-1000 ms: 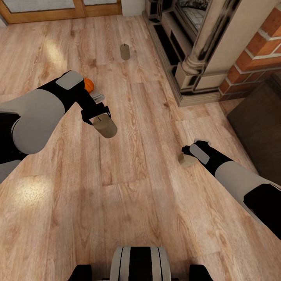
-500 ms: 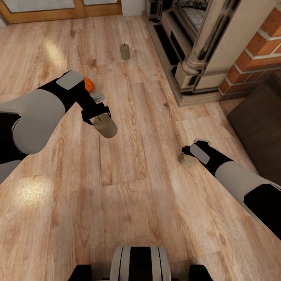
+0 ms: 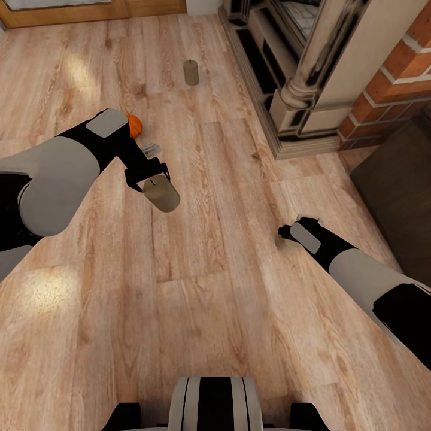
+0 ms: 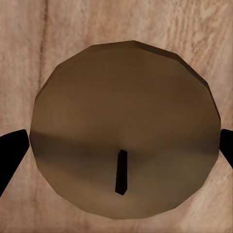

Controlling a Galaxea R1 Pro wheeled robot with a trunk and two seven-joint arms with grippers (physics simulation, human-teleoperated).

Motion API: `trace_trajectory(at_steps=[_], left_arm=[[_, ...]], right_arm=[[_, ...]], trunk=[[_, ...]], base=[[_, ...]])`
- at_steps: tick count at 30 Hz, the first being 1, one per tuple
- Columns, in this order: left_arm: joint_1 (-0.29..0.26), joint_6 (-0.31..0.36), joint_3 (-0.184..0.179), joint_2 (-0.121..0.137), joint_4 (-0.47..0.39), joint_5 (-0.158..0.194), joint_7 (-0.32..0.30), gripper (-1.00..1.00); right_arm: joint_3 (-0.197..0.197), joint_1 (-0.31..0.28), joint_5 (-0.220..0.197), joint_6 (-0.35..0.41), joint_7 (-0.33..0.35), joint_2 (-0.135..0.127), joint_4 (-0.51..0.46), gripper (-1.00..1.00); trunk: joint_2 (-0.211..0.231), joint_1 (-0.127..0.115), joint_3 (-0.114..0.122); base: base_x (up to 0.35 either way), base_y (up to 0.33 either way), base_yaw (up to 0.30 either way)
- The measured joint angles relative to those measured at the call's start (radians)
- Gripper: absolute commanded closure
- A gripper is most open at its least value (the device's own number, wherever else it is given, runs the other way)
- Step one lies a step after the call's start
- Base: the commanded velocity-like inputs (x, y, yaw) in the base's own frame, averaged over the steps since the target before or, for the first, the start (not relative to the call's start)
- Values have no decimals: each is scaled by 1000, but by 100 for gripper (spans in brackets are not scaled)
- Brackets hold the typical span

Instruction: Place each of the two pumpkins and all three candles from the living room inside a cabinet in the living room (use any cabinet), then make sure every cabinet is closed, and position the cauldron so it is next to a table in the living room.

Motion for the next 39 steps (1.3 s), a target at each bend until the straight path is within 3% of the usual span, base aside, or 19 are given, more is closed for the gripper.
trace_trajectory(at_steps=[24,28,32,33,39], left_arm=[[0,0,0,7,20,0,0,100],[0,0,-1,8,24,0,1,100],[0,-1,0,8,36,0,2,100],[0,-1,0,8,38,0,2,100],[2,-2,0,8,47,0,2,100]], right_arm=[[0,11,0,-5,0,15,0,-100],[3,10,23,0,-1,15,0,-100],[3,10,25,2,-2,14,1,-100],[3,10,26,2,-2,14,1,100],[2,10,17,-2,0,12,0,100]], trunk=[[0,0,0],[-1,-5,-15],[-1,-5,-15],[-1,-5,-15],[-1,-5,-15]], base=[[0,0,0],[0,0,0],[0,0,0],[0,0,0],[0,0,0]])
